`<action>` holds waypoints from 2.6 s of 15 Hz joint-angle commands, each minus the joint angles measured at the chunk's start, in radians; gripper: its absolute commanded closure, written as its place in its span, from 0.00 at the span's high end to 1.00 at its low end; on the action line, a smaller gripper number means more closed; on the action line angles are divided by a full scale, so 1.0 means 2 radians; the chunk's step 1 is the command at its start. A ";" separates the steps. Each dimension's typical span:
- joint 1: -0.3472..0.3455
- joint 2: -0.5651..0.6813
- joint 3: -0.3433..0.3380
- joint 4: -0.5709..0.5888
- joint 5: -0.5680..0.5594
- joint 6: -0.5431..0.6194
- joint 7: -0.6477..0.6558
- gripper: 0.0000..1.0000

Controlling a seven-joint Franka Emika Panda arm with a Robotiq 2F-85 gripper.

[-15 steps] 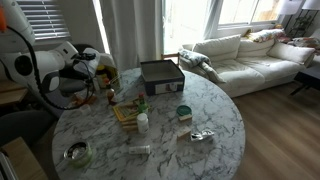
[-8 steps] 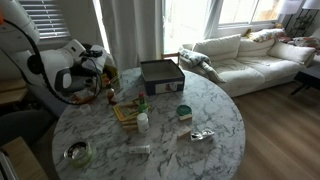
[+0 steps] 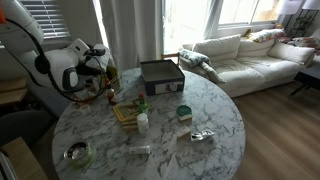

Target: Pick up the clear measuring cup and place it upside down in the clear storage container

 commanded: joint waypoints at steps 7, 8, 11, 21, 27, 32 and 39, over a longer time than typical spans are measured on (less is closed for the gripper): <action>0.029 0.027 -0.042 0.028 -0.027 0.005 -0.001 0.91; 0.029 0.030 -0.044 0.032 -0.029 0.006 0.000 0.93; 0.030 0.038 -0.046 0.038 -0.031 0.006 0.003 1.00; 0.033 0.053 -0.047 0.048 -0.023 0.006 0.008 1.00; 0.031 0.010 -0.058 -0.004 -0.014 -0.016 -0.001 1.00; 0.018 -0.061 -0.055 -0.039 -0.032 -0.088 0.021 1.00; -0.032 -0.188 -0.044 -0.093 -0.154 -0.298 0.130 0.68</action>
